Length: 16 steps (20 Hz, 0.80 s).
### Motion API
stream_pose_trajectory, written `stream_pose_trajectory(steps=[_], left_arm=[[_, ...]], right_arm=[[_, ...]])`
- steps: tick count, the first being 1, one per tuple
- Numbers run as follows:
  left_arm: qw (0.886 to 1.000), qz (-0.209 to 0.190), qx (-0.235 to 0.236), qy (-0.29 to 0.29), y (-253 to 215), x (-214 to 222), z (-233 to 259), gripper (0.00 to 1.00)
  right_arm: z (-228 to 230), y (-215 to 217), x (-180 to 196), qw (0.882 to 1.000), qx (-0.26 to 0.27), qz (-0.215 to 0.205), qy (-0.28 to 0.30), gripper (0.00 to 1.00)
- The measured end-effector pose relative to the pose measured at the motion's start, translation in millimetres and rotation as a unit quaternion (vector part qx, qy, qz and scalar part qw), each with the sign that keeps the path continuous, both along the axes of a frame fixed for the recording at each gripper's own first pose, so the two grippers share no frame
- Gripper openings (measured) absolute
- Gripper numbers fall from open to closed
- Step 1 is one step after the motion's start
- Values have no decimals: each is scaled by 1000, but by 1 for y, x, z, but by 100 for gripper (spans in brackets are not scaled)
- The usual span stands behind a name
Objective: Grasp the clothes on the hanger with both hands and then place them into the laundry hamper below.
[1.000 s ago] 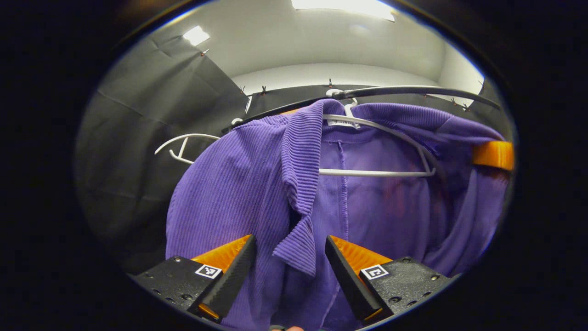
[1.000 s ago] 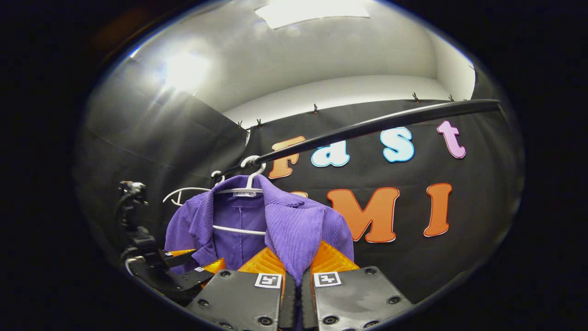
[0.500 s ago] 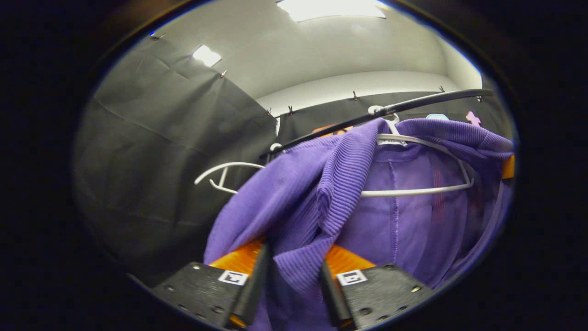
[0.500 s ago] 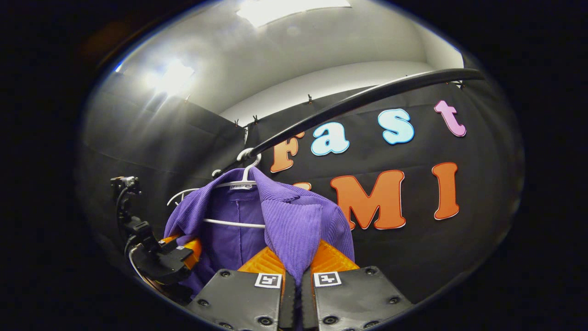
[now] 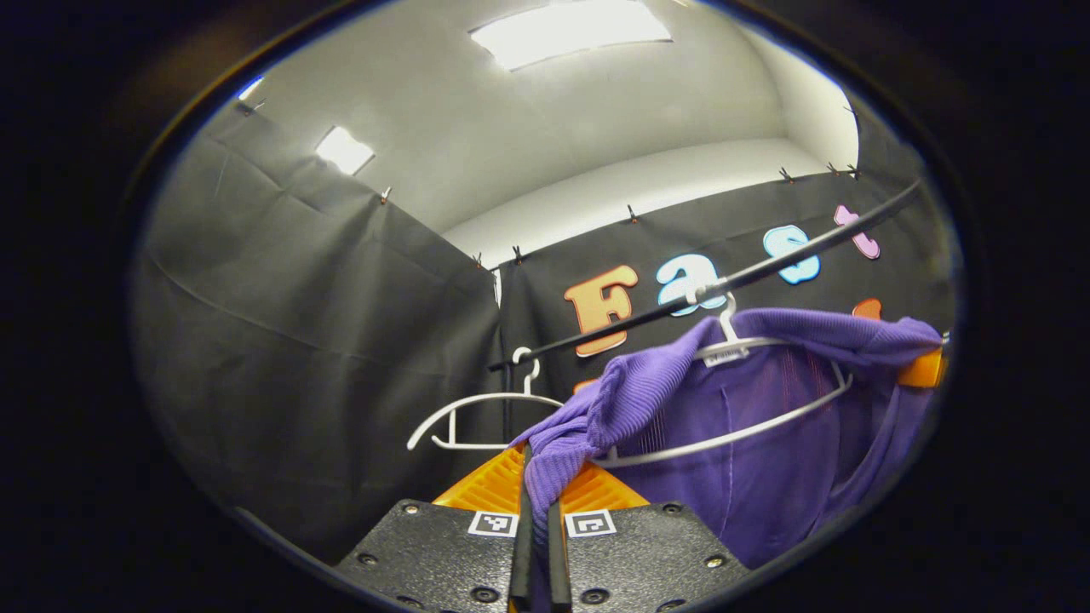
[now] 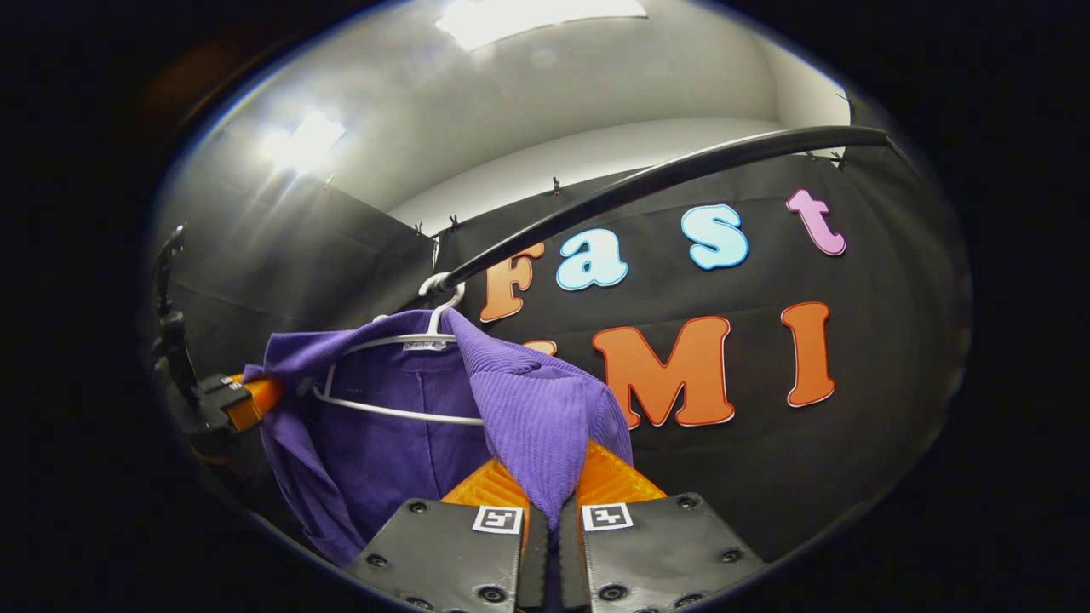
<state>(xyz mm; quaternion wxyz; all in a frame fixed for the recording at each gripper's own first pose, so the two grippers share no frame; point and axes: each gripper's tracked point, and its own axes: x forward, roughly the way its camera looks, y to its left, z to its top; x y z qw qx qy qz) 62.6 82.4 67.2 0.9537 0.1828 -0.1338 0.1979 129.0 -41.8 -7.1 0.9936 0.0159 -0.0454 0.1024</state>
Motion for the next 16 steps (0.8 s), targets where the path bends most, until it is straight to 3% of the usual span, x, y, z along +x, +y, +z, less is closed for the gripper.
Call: stream_pose_trajectory(steps=[8, 12, 16], left_arm=[[999, -14, 30, -20, 21, 38, 73, 7], [999, -30, 16, 10, 41, 63, 70, 7], [998, -29, 8, 58, 70, 87, 37, 10]], right_arm=[[0, -13, 7, 1000, 4, -18, -2, 12], [2, -12, 6, 1000, 2, -21, -4, 12], [4, -12, 10, 1000, -7, -20, -8, 12]])
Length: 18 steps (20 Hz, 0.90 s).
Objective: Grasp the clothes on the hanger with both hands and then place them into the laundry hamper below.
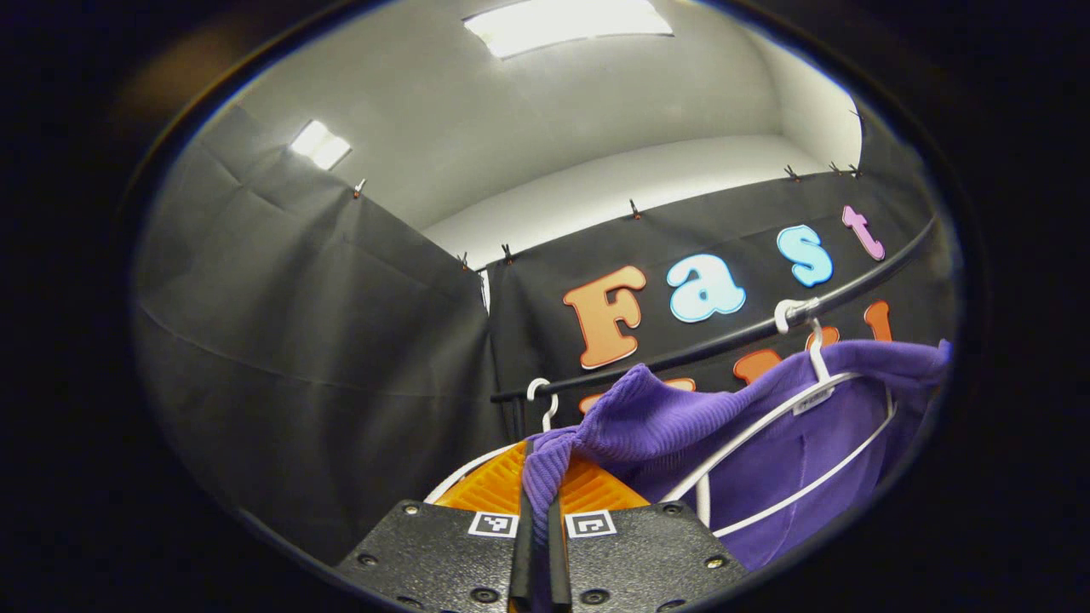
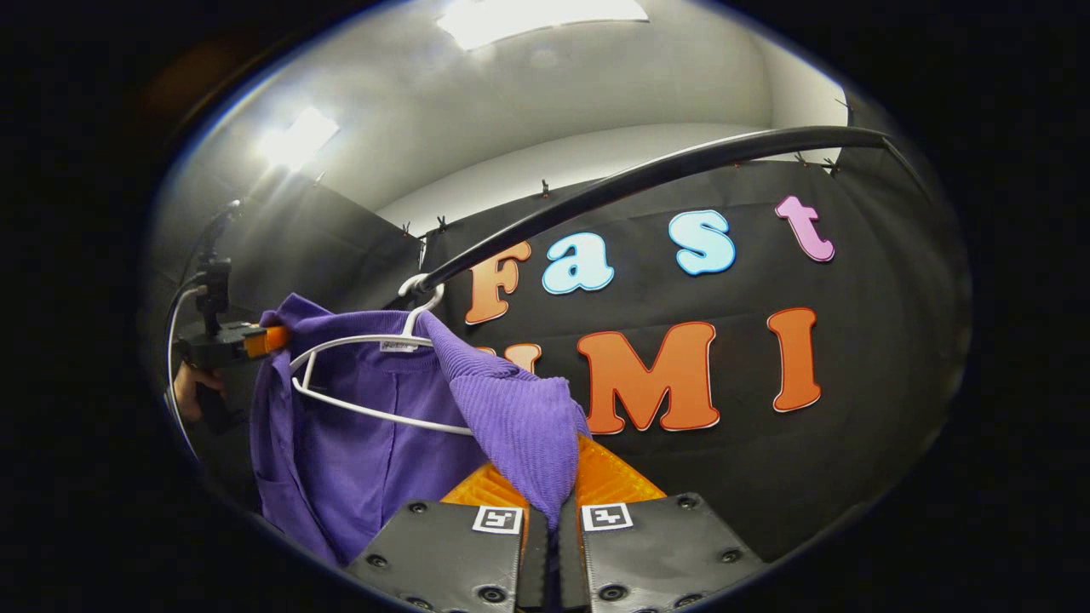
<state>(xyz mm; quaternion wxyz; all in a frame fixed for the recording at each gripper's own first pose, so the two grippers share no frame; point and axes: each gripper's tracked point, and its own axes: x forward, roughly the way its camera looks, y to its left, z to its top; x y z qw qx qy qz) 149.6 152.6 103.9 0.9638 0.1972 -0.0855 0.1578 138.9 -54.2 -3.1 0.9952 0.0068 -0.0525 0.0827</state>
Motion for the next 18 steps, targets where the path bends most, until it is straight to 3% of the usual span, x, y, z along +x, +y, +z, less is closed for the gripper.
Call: stream_pose_trajectory(steps=[2, 8, 11, 18], left_arm=[[1000, -6, -9, 25, 7, 9, -27, 5], [996, -21, -60, 69, 23, 25, -99, 10], [993, -14, -68, 97, 26, 33, -134, 7], [991, -18, -99, 90, 5, 38, -170, 7]], right_arm=[[1, 2, 2, 1000, -4, 0, 0, 12], [5, 8, 2, 1000, -17, -3, -5, 12], [8, 2, 7, 1000, -17, -17, -11, 12], [48, -27, 32, 995, -44, -67, -59, 12]])
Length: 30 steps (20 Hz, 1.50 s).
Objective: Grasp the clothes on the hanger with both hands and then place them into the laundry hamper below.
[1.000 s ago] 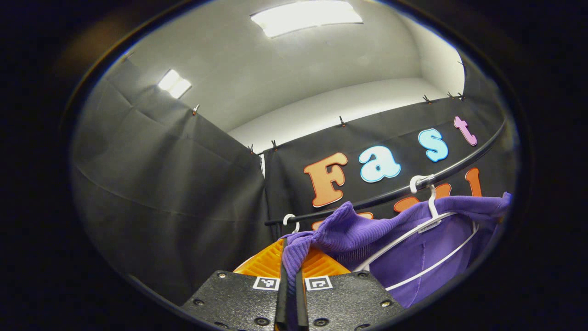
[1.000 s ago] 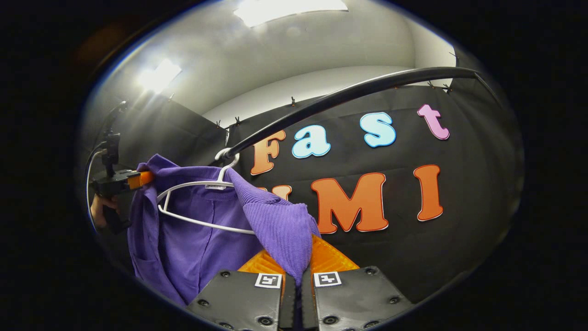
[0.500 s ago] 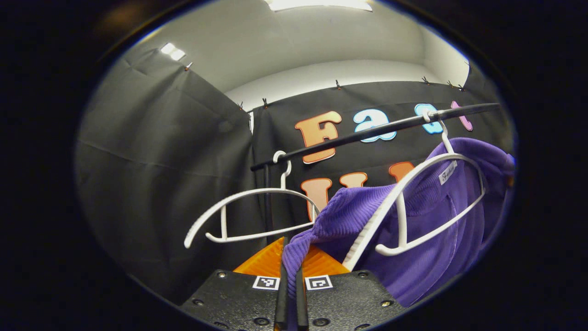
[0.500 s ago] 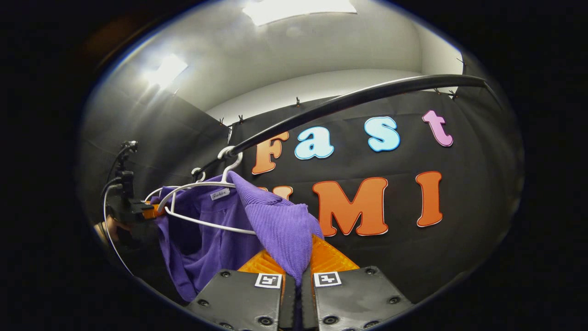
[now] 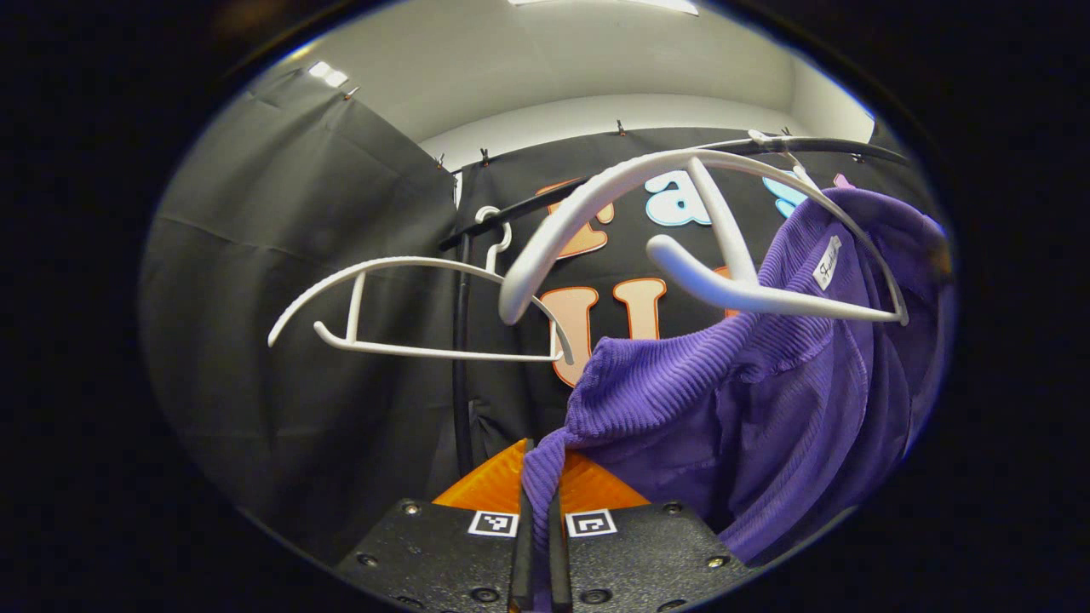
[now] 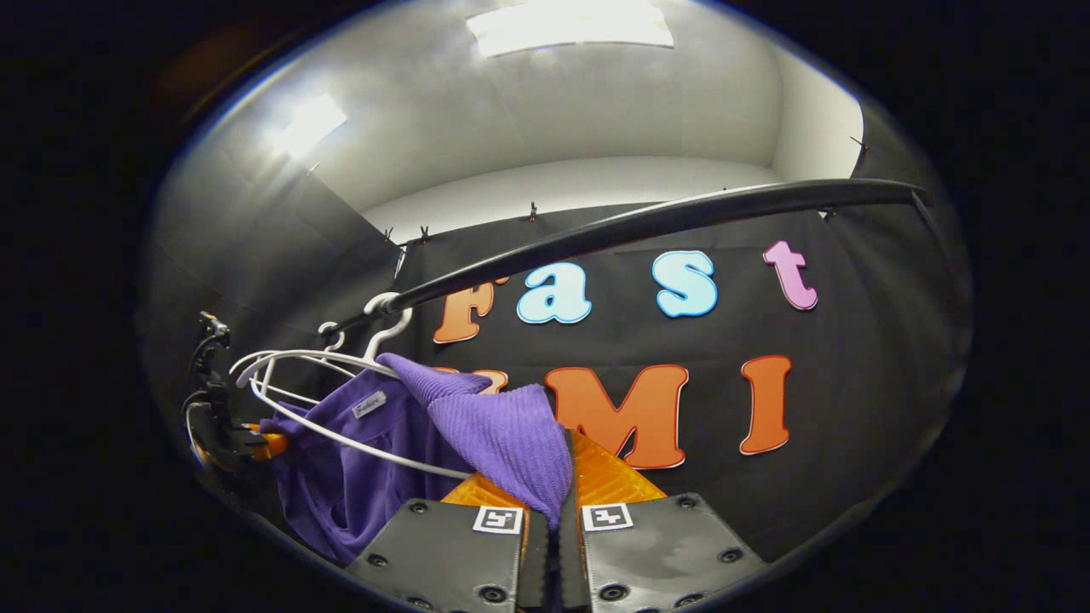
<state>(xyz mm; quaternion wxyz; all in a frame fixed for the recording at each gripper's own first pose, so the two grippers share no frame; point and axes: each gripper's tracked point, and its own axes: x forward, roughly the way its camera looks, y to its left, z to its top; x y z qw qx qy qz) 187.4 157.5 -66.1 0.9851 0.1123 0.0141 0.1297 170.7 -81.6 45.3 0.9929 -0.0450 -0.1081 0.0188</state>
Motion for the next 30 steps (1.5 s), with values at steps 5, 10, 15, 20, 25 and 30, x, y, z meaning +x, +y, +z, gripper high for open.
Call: stream_pose_trajectory(steps=[5, 10, 15, 20, 25, 30], left_arm=[[1000, -8, -13, -7, -4, -10, -1, 7], [1000, -13, -3, -3, -10, -22, 0, 7], [1000, -25, -3, 9, -24, -23, -14, 7], [998, -52, 3, 33, -44, -26, -29, 7], [996, -78, 25, 46, -70, -32, -27, 7], [992, -115, -11, 56, -111, -32, -36, 5]], right_arm=[[24, -27, 25, 999, 48, -9, -12, 12], [8, -45, 65, 999, 26, -44, 0, 12], [-39, -74, 84, 994, 39, -88, 57, 12], [-81, -95, 62, 988, 35, -106, 104, 12], [-77, -106, 14, 988, 33, -110, 106, 12], [-81, -98, -7, 987, 44, -105, 113, 12]])
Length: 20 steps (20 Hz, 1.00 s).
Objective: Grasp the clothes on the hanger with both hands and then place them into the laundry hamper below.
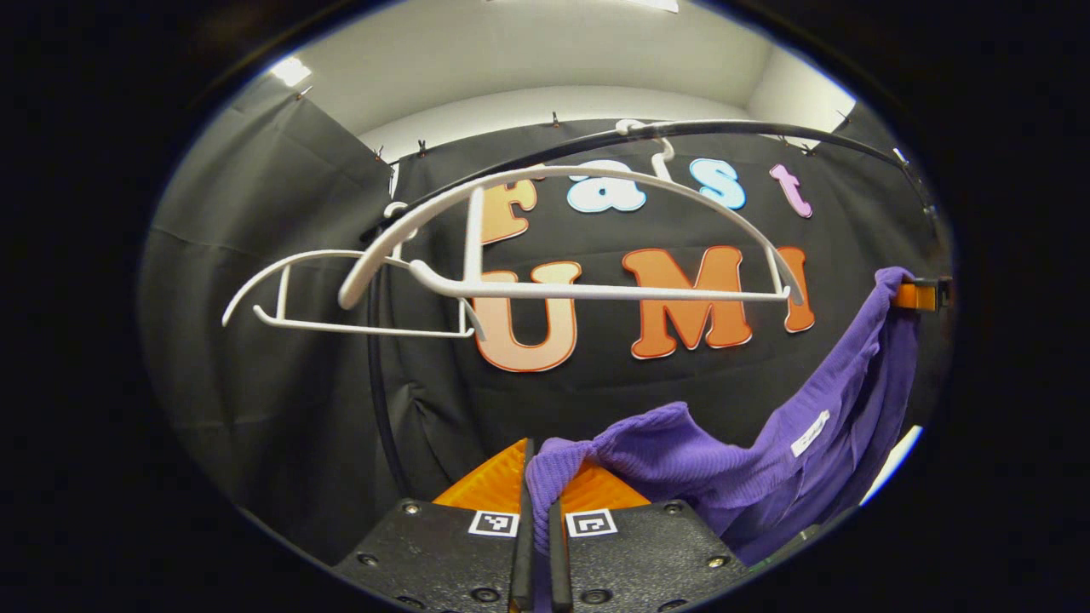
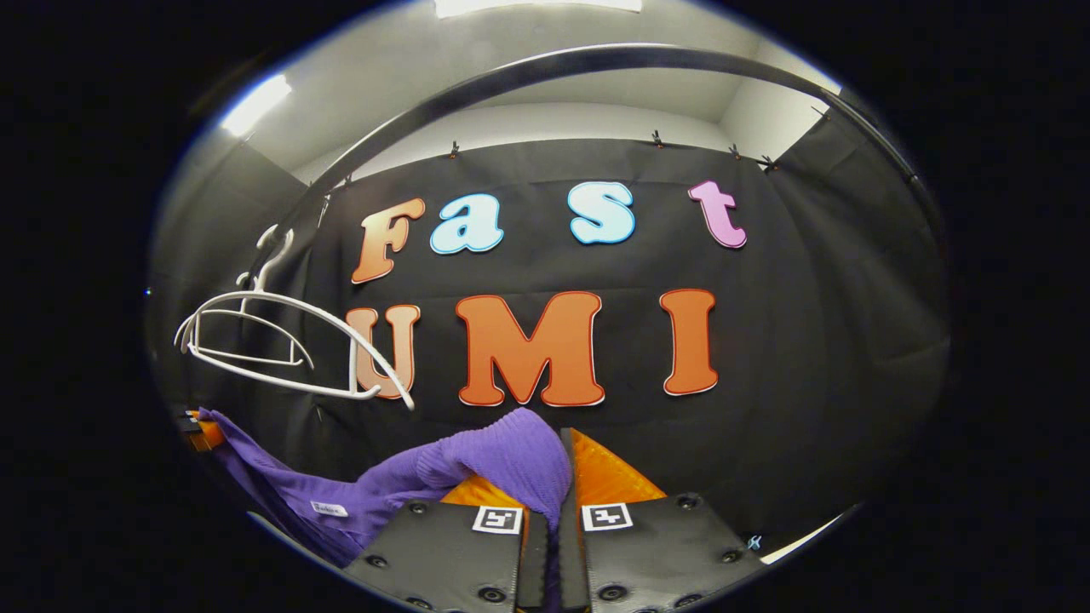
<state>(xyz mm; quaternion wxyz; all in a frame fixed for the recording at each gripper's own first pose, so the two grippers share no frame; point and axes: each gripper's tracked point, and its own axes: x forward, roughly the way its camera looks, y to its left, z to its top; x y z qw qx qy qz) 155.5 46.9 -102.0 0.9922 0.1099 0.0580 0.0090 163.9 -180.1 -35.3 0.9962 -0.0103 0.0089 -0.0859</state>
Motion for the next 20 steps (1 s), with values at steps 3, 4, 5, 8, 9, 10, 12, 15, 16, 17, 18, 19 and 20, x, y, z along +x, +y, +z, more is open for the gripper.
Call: stream_pose_trajectory(steps=[3, 4, 5, 8, 9, 10, 12, 15, 16, 17, 18, 19, 20], left_arm=[[998, -39, -43, 28, -42, 2, -23, 9], [996, -51, -58, 37, -57, 0, -29, 9], [994, -63, -74, 47, -73, 0, -37, 5], [985, -90, -116, 88, -111, -6, -65, 5], [981, -95, -129, 108, -118, -12, -78, 5], [975, -101, -146, 133, -128, -18, -91, 7], [957, -112, -195, 183, -145, -29, -118, 7], [937, -88, -230, 249, -155, -44, -163, 7], [934, -73, -221, 271, -152, -51, -184, 7], [929, -55, -211, 299, -145, -61, -206, 7], [919, -40, -207, 335, -142, -73, -227, 7], [906, -31, -210, 367, -139, -90, -245, 10], [891, -24, -217, 399, -139, -106, -264, 8]], right_arm=[[-23, 19, -4, 999, 16, 19, 26, 12], [-33, 29, -4, 999, 23, 29, 36, 12], [-40, 40, -4, 998, 30, 41, 45, 12], [-72, 71, -5, 994, 37, 73, 78, 12], [-84, 80, -7, 991, 43, 82, 94, 12], [-101, 89, -10, 988, 51, 90, 113, 12], [-151, 111, -14, 979, 72, 106, 158, 12], [-189, 110, -34, 965, 101, 93, 221, 12], [-210, 106, -39, 958, 115, 79, 250, 12], [-233, 104, -47, 948, 131, 65, 282, 13], [-260, 102, -57, 935, 146, 54, 318, 13], [-284, 100, -66, 922, 161, 38, 350, 12], [-307, 98, -74, 909, 176, 25, 376, 13]])
